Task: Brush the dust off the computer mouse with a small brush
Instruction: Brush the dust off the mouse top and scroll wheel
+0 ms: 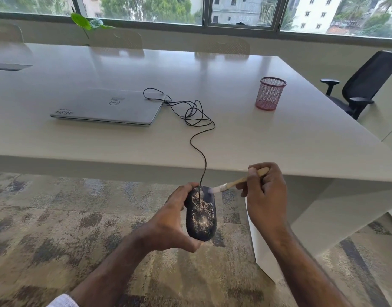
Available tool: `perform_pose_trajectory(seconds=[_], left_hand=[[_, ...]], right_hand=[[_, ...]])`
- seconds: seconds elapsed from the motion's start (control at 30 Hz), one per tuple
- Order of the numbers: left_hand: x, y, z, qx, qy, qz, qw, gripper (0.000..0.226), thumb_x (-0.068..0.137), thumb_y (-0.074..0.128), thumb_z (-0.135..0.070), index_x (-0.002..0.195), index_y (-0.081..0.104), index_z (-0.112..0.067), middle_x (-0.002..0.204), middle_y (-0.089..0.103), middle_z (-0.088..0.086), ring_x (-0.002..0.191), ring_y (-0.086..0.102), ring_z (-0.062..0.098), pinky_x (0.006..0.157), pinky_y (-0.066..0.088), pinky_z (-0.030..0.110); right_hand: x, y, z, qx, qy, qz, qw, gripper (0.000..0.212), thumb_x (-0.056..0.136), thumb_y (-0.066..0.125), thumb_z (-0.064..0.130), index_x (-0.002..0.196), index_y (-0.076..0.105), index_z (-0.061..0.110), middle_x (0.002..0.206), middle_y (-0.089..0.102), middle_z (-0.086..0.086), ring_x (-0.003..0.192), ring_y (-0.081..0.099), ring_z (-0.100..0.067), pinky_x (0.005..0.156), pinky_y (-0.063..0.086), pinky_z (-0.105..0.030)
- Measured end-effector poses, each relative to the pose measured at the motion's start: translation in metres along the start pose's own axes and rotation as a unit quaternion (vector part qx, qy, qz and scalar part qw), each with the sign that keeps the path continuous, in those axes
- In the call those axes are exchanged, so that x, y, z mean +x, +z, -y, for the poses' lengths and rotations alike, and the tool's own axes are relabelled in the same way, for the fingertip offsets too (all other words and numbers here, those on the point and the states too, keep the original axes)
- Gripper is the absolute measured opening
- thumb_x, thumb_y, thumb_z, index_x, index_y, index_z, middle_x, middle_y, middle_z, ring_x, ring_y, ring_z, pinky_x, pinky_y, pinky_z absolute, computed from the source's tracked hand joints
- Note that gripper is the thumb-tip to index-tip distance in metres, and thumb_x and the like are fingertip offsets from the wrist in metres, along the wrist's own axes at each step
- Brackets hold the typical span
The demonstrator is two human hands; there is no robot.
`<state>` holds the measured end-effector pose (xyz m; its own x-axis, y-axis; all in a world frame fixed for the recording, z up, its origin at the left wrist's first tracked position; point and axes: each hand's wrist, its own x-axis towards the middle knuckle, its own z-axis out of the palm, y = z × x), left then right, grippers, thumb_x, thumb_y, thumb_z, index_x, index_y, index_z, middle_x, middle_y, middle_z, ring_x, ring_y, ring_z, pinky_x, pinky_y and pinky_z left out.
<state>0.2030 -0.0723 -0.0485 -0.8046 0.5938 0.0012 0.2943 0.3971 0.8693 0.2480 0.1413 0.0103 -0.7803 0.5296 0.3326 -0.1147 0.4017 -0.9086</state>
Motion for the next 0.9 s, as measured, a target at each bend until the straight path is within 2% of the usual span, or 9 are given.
perform_pose_trajectory(seconds=[0.1, 0.27, 0.33, 0.43, 0.53, 0.63, 0.77, 0.87, 0.9], left_hand=[[-0.001, 0.0, -0.001, 0.0, -0.002, -0.001, 1.0, 0.115, 0.051, 0.092, -0.021, 0.149, 0.033, -0.04, 0.136, 0.051, -0.013, 0.125, 0.053, 0.009, 0.109, 0.051, 0.036], [-0.002, 0.0, -0.001, -0.006, -0.009, -0.006, 1.0, 0.115, 0.051, 0.09, -0.021, 0.149, 0.033, -0.04, 0.137, 0.05, -0.012, 0.125, 0.053, 0.008, 0.106, 0.053, 0.043], [-0.001, 0.0, -0.001, -0.005, -0.011, -0.005, 1.0, 0.115, 0.051, 0.09, -0.022, 0.148, 0.033, -0.043, 0.138, 0.05, -0.013, 0.126, 0.052, 0.008, 0.108, 0.052, 0.042], [0.0, -0.001, 0.0, -0.001, -0.007, -0.012, 1.0, 0.112, 0.052, 0.091, -0.018, 0.138, 0.035, -0.061, 0.137, 0.051, -0.015, 0.125, 0.053, 0.006, 0.107, 0.052, 0.039], [0.0, -0.002, 0.002, 0.0, -0.011, -0.015, 1.0, 0.111, 0.053, 0.092, -0.014, 0.132, 0.036, -0.067, 0.134, 0.053, -0.017, 0.122, 0.054, 0.003, 0.104, 0.055, 0.038], [0.002, -0.002, 0.002, -0.005, -0.019, -0.007, 1.0, 0.109, 0.053, 0.092, -0.015, 0.136, 0.038, -0.059, 0.134, 0.054, -0.015, 0.121, 0.055, 0.004, 0.104, 0.055, 0.037], [0.004, -0.004, 0.002, -0.016, -0.037, 0.006, 0.999, 0.117, 0.053, 0.092, -0.015, 0.151, 0.033, -0.036, 0.14, 0.051, -0.007, 0.127, 0.053, 0.01, 0.108, 0.053, 0.041], [0.005, -0.005, 0.002, -0.015, -0.035, 0.004, 0.999, 0.116, 0.054, 0.094, -0.012, 0.151, 0.034, -0.036, 0.14, 0.051, -0.006, 0.127, 0.053, 0.011, 0.106, 0.054, 0.042], [0.006, -0.005, 0.002, -0.012, -0.032, 0.001, 0.999, 0.114, 0.054, 0.094, -0.012, 0.148, 0.036, -0.039, 0.139, 0.052, -0.007, 0.126, 0.054, 0.011, 0.105, 0.054, 0.042]], right_hand=[[-0.002, -0.002, -0.005, -0.018, 0.003, -0.007, 1.0, 0.023, 0.102, 0.052, 0.014, 0.087, 0.05, 0.032, 0.067, 0.071, -0.002, 0.055, 0.064, -0.02, 0.055, 0.052, -0.041], [-0.004, -0.005, -0.004, 0.027, -0.008, -0.038, 0.999, 0.024, 0.103, 0.052, 0.013, 0.089, 0.052, 0.032, 0.067, 0.071, -0.005, 0.052, 0.063, -0.004, 0.05, 0.048, -0.015], [-0.006, -0.003, -0.003, 0.038, -0.002, -0.013, 0.999, 0.021, 0.104, 0.052, 0.014, 0.09, 0.052, 0.03, 0.066, 0.071, -0.005, 0.051, 0.062, -0.008, 0.049, 0.048, -0.02], [-0.009, -0.002, -0.005, 0.005, -0.001, 0.013, 1.0, 0.02, 0.102, 0.052, 0.015, 0.089, 0.051, 0.03, 0.067, 0.071, -0.003, 0.054, 0.064, -0.023, 0.051, 0.052, -0.041], [-0.009, -0.004, -0.006, -0.002, -0.018, -0.013, 1.0, 0.018, 0.101, 0.052, 0.022, 0.089, 0.051, 0.034, 0.066, 0.071, 0.002, 0.056, 0.066, -0.019, 0.052, 0.053, -0.035], [-0.011, -0.004, -0.004, 0.046, -0.016, -0.005, 0.999, 0.014, 0.099, 0.052, 0.023, 0.09, 0.054, 0.034, 0.064, 0.071, -0.001, 0.054, 0.065, -0.011, 0.049, 0.05, -0.023], [-0.012, -0.002, -0.008, 0.02, -0.019, 0.034, 0.999, 0.023, 0.102, 0.053, 0.014, 0.089, 0.052, 0.033, 0.065, 0.07, -0.006, 0.054, 0.065, -0.023, 0.047, 0.05, -0.036], [-0.01, -0.004, -0.009, 0.001, -0.034, 0.01, 0.999, 0.023, 0.102, 0.052, 0.017, 0.088, 0.051, 0.034, 0.07, 0.07, -0.009, 0.056, 0.066, -0.006, 0.051, 0.048, -0.014], [-0.009, -0.005, -0.008, 0.006, -0.035, 0.0, 0.999, 0.02, 0.102, 0.052, 0.02, 0.089, 0.051, 0.034, 0.069, 0.071, -0.006, 0.056, 0.066, -0.004, 0.05, 0.047, -0.013]])
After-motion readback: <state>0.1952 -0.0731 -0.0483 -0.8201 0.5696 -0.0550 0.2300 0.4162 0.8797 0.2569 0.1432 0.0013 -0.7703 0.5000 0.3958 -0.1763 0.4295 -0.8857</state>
